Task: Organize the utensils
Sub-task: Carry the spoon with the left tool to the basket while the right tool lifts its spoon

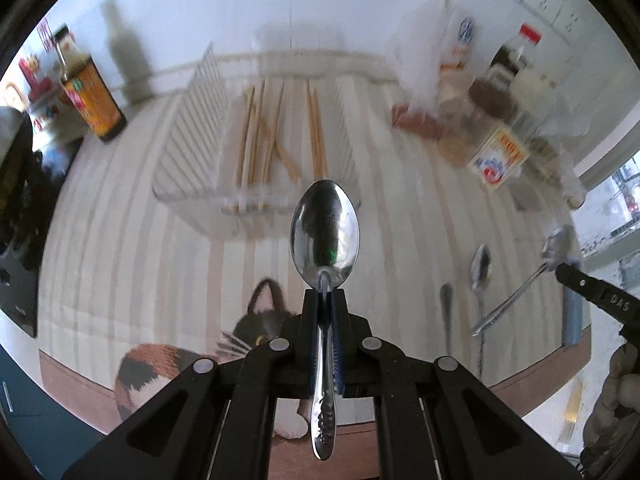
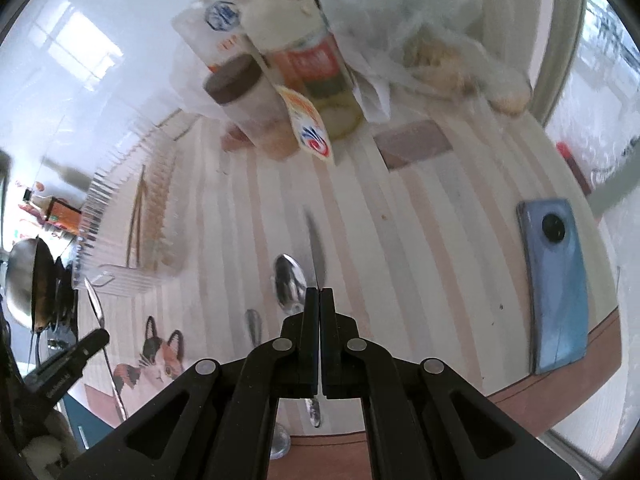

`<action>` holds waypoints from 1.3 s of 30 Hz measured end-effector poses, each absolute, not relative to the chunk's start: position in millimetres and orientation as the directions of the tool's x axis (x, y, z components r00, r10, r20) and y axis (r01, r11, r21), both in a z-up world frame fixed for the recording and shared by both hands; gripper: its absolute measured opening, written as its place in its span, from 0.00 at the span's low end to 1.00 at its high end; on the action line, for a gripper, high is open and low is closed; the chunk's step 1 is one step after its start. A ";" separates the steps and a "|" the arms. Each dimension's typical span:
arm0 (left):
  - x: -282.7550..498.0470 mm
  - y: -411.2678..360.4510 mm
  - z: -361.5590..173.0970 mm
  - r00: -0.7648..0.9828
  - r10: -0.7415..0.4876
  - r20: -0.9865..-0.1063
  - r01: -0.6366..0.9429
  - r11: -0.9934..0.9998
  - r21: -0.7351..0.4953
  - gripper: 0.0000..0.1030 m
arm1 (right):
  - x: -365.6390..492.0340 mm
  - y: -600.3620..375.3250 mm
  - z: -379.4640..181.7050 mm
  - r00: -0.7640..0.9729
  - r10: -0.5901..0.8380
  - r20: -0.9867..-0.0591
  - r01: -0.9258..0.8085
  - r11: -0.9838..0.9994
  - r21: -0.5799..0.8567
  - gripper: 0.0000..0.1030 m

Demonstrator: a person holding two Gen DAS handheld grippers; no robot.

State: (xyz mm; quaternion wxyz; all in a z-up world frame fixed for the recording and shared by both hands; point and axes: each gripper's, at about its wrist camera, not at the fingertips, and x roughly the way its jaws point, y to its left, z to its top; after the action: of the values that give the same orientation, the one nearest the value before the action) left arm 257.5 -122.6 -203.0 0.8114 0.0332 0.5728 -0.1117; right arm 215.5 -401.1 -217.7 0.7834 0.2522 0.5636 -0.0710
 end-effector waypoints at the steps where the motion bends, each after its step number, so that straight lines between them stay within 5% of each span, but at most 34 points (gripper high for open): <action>1: 258.5 -123.5 -196.0 0.332 -0.149 -0.931 0.221 0.972 -0.077 0.04 | 216.6 -400.0 -211.6 0.366 0.167 -0.915 0.389 0.866 0.313 0.00; 8: 268.7 -124.2 -157.6 0.423 -0.154 -0.893 0.222 0.973 -0.063 0.04 | 228.0 -398.7 -185.6 0.403 0.191 -0.895 0.367 0.862 0.349 0.00; 10: 272.2 -122.2 -162.5 0.424 -0.142 -0.894 0.207 0.977 -0.057 0.04 | 224.5 -417.6 -203.7 0.395 0.247 -0.885 0.479 0.767 0.428 0.01; 12: 273.6 -118.9 -170.5 0.420 -0.129 -0.899 0.187 0.981 -0.053 0.04 | 219.4 -433.5 -227.0 0.356 0.267 -0.895 0.577 0.691 0.436 0.11; 14: 274.1 -116.0 -182.4 0.409 -0.108 -0.906 0.166 0.985 -0.042 0.04 | 208.1 -446.7 -246.1 0.342 0.280 -0.897 0.653 0.615 0.442 0.42; 15: 274.1 -114.5 -187.4 0.402 -0.101 -0.910 0.158 0.987 -0.040 0.04 | 201.9 -451.5 -254.2 0.329 0.268 -0.906 0.686 0.591 0.424 0.44; 27: 279.8 -121.1 -220.7 0.361 -0.037 -0.932 0.147 0.989 0.018 0.04 | 230.9 -441.3 -306.6 0.211 0.054 -0.976 0.748 0.634 0.197 0.47; 31: 283.5 -123.2 -221.3 0.365 -0.028 -0.931 0.146 0.989 0.027 0.04 | 255.5 -424.3 -307.3 0.162 -0.076 -0.984 0.710 0.701 0.063 0.09; 39: 284.0 -118.0 -212.1 0.370 -0.039 -0.928 0.146 0.989 0.016 0.04 | 260.1 -417.7 -290.5 0.251 -0.051 -0.967 0.633 0.764 0.124 0.00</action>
State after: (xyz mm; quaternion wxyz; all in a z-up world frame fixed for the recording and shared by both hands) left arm 284.0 -118.0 -212.1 0.8262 0.0478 0.5585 -0.0561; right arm 260.1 -417.7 -290.5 0.7483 0.2563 0.5677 -0.2283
